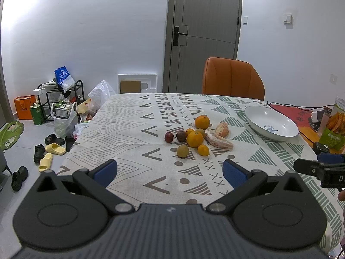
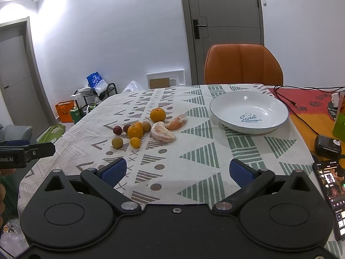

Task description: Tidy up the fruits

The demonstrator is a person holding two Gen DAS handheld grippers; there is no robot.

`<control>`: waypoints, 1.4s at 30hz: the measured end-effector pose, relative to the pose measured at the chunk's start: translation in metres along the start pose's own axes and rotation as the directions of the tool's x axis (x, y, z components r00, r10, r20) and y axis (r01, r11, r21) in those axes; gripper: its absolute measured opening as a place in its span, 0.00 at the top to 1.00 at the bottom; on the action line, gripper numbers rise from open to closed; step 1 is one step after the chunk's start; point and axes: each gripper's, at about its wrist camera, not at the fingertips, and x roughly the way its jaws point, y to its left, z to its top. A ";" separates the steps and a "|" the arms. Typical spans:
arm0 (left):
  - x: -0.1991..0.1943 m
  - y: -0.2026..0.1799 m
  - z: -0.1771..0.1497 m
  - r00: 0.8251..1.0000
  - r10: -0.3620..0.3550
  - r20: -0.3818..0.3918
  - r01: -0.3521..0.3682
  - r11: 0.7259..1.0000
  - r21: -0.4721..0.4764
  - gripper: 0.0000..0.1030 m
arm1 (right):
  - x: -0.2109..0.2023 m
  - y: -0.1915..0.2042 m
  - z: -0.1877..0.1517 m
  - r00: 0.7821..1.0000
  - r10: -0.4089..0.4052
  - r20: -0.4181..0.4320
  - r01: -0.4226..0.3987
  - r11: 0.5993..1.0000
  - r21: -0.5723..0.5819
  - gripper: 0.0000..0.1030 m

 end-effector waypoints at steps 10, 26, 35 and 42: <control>0.000 0.000 0.000 1.000 0.001 0.000 -0.001 1.000 0.000 0.00 | 0.000 0.000 0.000 1.000 0.000 0.000 0.000 1.000 0.001 0.00; 0.002 0.006 -0.001 1.000 0.002 -0.008 -0.002 1.000 0.001 0.00 | 0.006 0.002 0.002 1.000 0.008 -0.011 -0.009 1.000 -0.010 0.00; 0.018 0.004 0.004 1.000 0.000 -0.029 0.000 1.000 0.015 0.00 | 0.021 -0.002 0.006 0.999 0.010 -0.030 -0.010 1.000 -0.007 0.00; 0.033 0.005 0.009 0.999 -0.007 -0.046 0.008 1.000 0.007 0.00 | 0.037 -0.005 0.013 0.999 0.015 -0.049 -0.015 1.000 -0.011 0.00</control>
